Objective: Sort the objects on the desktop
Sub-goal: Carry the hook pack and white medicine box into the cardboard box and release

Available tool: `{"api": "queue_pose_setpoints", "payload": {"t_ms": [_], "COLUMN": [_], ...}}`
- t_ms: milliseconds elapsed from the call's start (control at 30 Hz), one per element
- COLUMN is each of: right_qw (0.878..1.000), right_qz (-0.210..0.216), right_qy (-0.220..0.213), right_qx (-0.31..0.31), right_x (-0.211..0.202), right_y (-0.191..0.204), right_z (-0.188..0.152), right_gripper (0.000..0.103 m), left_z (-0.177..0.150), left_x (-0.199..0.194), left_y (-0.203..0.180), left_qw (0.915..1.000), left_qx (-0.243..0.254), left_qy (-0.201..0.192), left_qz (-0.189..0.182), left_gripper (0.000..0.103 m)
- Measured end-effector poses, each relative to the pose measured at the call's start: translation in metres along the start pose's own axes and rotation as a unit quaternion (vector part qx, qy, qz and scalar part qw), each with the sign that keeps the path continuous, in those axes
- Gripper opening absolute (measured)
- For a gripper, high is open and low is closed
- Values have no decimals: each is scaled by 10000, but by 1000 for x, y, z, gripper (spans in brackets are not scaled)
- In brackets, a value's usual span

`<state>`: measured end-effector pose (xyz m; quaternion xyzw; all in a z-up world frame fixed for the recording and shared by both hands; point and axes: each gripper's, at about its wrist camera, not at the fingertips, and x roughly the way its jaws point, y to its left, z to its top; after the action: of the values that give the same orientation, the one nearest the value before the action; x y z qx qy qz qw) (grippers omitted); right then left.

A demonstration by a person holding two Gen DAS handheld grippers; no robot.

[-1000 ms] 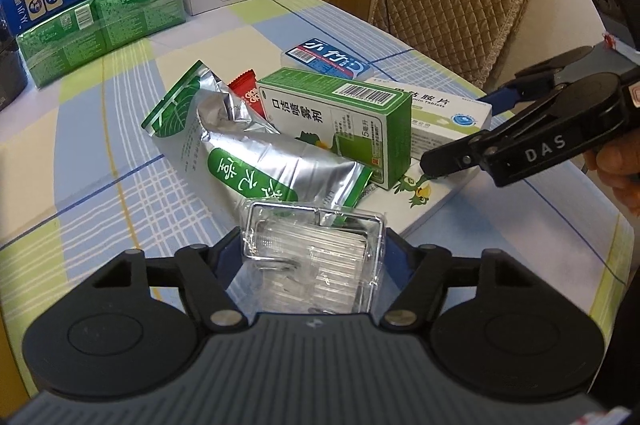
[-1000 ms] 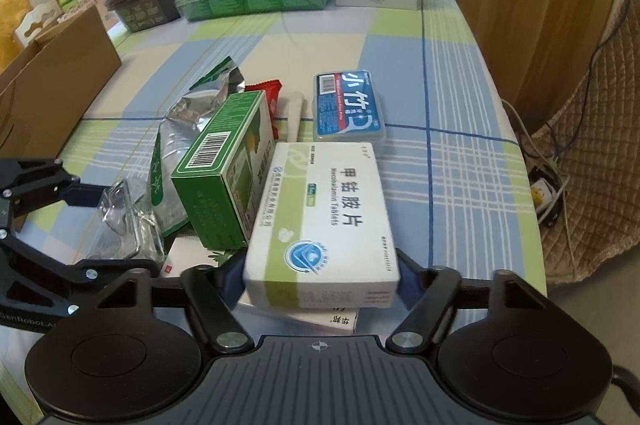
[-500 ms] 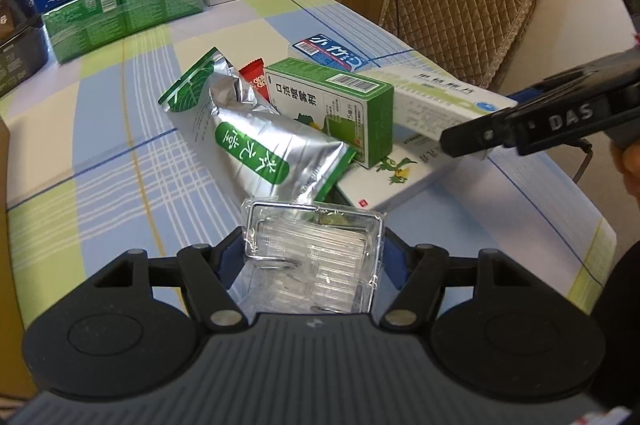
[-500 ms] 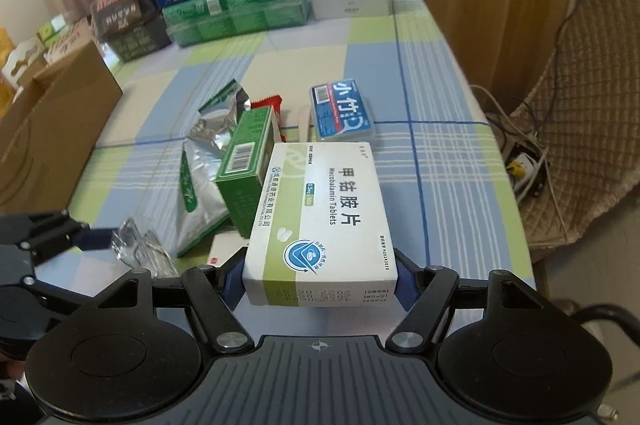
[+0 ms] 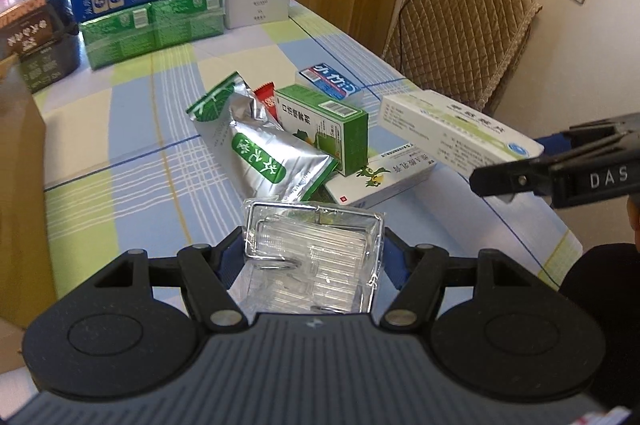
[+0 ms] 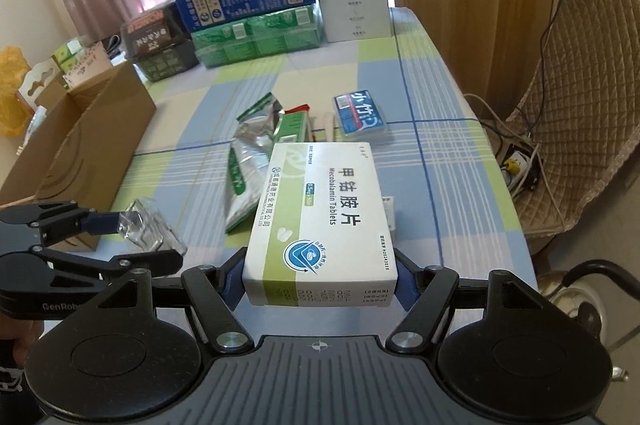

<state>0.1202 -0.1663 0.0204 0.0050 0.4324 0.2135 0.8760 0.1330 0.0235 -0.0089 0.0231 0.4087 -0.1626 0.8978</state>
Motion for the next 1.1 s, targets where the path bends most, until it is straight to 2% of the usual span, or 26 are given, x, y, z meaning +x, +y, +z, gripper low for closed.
{"api": "queue_pose_setpoints", "payload": {"t_ms": [600, 1100], "right_qw": [9986, 9958], "right_qz": [218, 430], "right_qy": [-283, -324], "right_qx": [-382, -743], "right_x": [-43, -48], "right_y": [45, 87], "right_z": [-9, -8], "right_gripper": [68, 68], "left_z": [-11, -21], "left_x": [-72, -115], "left_y": [6, 27], "left_qw": [9985, 9955], "left_qx": [-281, -499], "left_qy": [-277, -468], "left_qz": [373, 653], "left_gripper": [64, 64]}}
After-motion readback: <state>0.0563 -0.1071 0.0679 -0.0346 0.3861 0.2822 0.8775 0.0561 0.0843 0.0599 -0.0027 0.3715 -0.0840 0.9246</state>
